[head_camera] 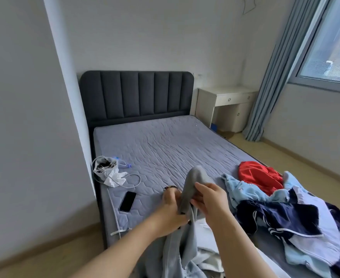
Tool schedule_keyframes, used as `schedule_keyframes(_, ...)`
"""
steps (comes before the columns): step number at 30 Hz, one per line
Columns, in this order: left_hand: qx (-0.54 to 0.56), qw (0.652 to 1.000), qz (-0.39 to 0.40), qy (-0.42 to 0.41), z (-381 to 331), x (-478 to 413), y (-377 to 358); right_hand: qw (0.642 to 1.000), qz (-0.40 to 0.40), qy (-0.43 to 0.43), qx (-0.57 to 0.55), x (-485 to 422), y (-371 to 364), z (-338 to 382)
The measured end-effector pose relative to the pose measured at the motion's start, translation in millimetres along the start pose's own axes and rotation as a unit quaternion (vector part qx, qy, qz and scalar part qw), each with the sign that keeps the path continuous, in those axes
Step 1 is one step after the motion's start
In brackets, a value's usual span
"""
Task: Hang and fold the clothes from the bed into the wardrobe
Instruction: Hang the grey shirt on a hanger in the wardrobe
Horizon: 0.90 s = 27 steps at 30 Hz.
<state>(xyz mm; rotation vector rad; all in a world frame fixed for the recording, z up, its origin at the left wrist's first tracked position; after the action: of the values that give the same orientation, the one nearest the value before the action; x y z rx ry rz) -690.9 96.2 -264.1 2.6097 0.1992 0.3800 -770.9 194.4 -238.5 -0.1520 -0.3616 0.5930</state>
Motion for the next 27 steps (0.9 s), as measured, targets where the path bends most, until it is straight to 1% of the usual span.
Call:
schedule_keyframes(1, -0.013, 1.0, 0.012, 0.009, 9.1, -0.6, -11.8, 1.0, 0.0, 0.006, -0.012, 0.1, -1.2, -0.4)
schedule_keyframes(2, -0.024, 1.0, -0.009, 0.014, 16.4, -0.9, -17.2, 1.0, 0.001, 0.01, -0.022, -0.4, -2.3, -1.0)
schedule_keyframes(4, -0.05, 0.994, -0.091, 0.043, 30.1, 0.8, -11.2, 0.999, 0.0, 0.017, -0.035, -1.1, -3.2, -1.5)
schedule_keyframes(5, -0.074, 0.988, -0.112, 0.071, 37.4, 0.9, -7.5, 0.999, -0.006, 0.024, -0.037, -1.6, -2.2, -1.5)
schedule_keyframes(6, -0.097, 0.983, -0.115, 0.103, 45.7, 0.0, -4.9, 0.999, -0.02, 0.034, -0.034, -1.8, 0.6, -1.4)
schedule_keyframes(7, -0.095, 0.981, -0.114, 0.129, 54.3, 0.0, -2.5, 0.998, -0.04, 0.047, -0.026, -1.4, 5.0, -1.1)
schedule_keyframes(9, -0.01, 0.977, -0.15, 0.154, 66.9, 6.0, 6.2, 0.994, -0.073, 0.076, 0.011, -0.1, 13.1, -2.8)
schedule_keyframes(11, 0.083, 0.961, -0.212, 0.157, 70.9, 13.8, 18.0, 0.99, -0.057, 0.101, 0.074, -0.6, 12.4, -6.5)
schedule_keyframes(13, 0.136, 0.943, -0.273, 0.137, 65.3, 18.3, 33.2, 0.983, -0.017, 0.099, 0.156, -4.3, 4.2, -10.3)
schedule_keyframes(15, 0.161, 0.931, -0.309, 0.105, 52.5, 20.4, 50.7, 0.966, 0.019, 0.08, 0.244, -7.7, -5.9, -11.9)
schedule_keyframes(18, 0.229, 0.92, -0.316, 0.04, 31.0, 16.1, 71.1, 0.914, 0.044, 0.077, 0.396, -5.2, -22.4, -10.8)
schedule_keyframes(19, 0.244, 0.918, -0.313, 0.018, 22.2, 15.1, 76.3, 0.904, 0.041, 0.076, 0.419, -3.8, -24.5, -12.2)
schedule_keyframes(20, 0.251, 0.915, -0.315, -0.008, 10.4, 14.8, 84.8, 0.904, 0.043, 0.074, 0.418, -4.0, -27.7, -11.9)
schedule_keyframes(21, 0.253, 0.913, -0.32, -0.03, -1.3, 15.0, 93.8, 0.912, 0.051, 0.064, 0.402, -5.1, -31.0, -12.4)
schedule_keyframes(23, 0.249, 0.905, -0.337, -0.072, -28.5, 16.9, 118.5, 0.935, 0.067, 0.051, 0.344, -10.8, -41.8, -2.5)
schedule_keyframes(25, 0.242, 0.899, -0.345, -0.116, -62.0, 21.3, 147.0, 0.957, 0.072, 0.066, 0.274, -14.4, -57.2, 26.0)
schedule_keyframes(27, 0.236, 0.891, -0.349, -0.169, -104.4, 29.9, 177.3, 0.973, 0.083, 0.11, 0.186, -13.1, -76.0, 68.3)
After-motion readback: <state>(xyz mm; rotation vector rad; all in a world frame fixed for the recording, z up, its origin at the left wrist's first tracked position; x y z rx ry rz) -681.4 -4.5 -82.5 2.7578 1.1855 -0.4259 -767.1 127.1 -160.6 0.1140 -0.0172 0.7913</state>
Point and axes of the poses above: each hand's wrist, its own x-axis away from the middle knuckle, its own y-axis out of the back of the hand, z = x × y, the point moved 8 cm from there along -x, towards the middle knuckle, and after that the axes turned 12 degrees about z, right-handed, at the moved point
